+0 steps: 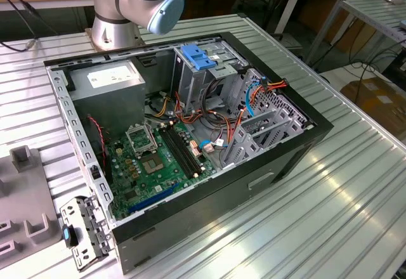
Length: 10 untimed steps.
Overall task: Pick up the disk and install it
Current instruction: 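Pick up the disk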
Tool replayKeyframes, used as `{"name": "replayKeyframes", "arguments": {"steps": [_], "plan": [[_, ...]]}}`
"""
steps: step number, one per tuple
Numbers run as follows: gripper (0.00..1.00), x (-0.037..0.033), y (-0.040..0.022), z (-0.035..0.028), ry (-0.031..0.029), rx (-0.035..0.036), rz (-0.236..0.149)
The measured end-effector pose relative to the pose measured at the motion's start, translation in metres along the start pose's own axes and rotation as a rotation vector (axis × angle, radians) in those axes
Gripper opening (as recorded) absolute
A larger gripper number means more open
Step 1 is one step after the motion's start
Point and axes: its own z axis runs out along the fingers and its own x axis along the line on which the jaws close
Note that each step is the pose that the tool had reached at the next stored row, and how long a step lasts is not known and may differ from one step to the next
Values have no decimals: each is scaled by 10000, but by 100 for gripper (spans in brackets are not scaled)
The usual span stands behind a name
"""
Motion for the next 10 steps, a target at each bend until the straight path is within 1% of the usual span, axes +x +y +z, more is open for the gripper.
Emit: {"name": "replayKeyframes", "arguments": {"steps": [10], "plan": [[37, -2, -1, -110, 0, 0, 0]]}}
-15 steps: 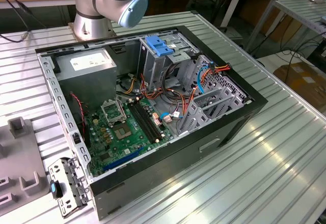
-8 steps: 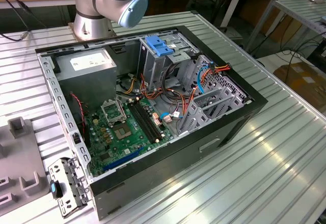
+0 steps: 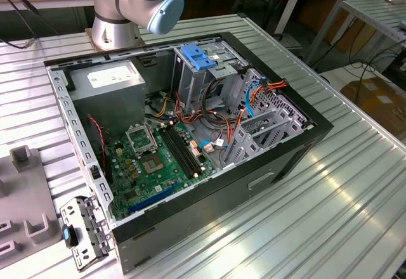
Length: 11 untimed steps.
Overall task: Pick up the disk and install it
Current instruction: 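Pick up the disk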
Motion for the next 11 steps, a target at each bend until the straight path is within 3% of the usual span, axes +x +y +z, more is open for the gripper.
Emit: {"name": "replayKeyframes", "arguments": {"steps": [11], "plan": [[37, -2, -1, -112, 0, 0, 0]]}}
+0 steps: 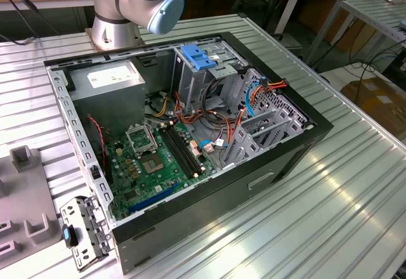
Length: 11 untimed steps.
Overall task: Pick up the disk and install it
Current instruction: 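Pick up the disk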
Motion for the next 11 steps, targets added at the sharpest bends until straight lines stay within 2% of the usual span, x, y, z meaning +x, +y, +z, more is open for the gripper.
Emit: {"name": "replayKeyframes", "arguments": {"steps": [11], "plan": [[37, -2, -1, -122, 0, 0, 0]]}}
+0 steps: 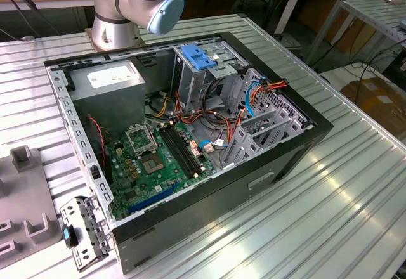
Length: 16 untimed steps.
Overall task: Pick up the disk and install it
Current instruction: 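Pick up the disk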
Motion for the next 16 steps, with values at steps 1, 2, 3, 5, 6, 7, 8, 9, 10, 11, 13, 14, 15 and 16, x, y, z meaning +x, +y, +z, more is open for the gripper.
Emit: {"name": "replayKeyframes", "arguments": {"steps": [1, 2, 3, 5, 6, 7, 8, 9, 10, 11, 13, 14, 15, 16], "plan": [[37, 0, 0, -12, 0, 0, 0], [37, 0, 0, -19, 0, 0, 0], [37, 0, 0, -31, 0, 0, 0], [37, -1, 0, -48, 1, -1, 0], [37, -1, 0, -56, 0, 0, 1], [37, -1, 0, -64, 0, 0, 0], [37, -1, 0, -75, 0, 1, 0], [37, -1, 0, -84, 0, 0, 0], [37, -1, 0, -93, 0, 0, 0], [37, -2, -1, -104, 0, 0, 0], [37, -2, -1, -123, 1, -1, 0], [37, -2, -1, -139, 1, -2, 0], [37, -2, -1, -156, 1, -1, 0], [37, -3, -1, -167, 1, -1, 0]]}}
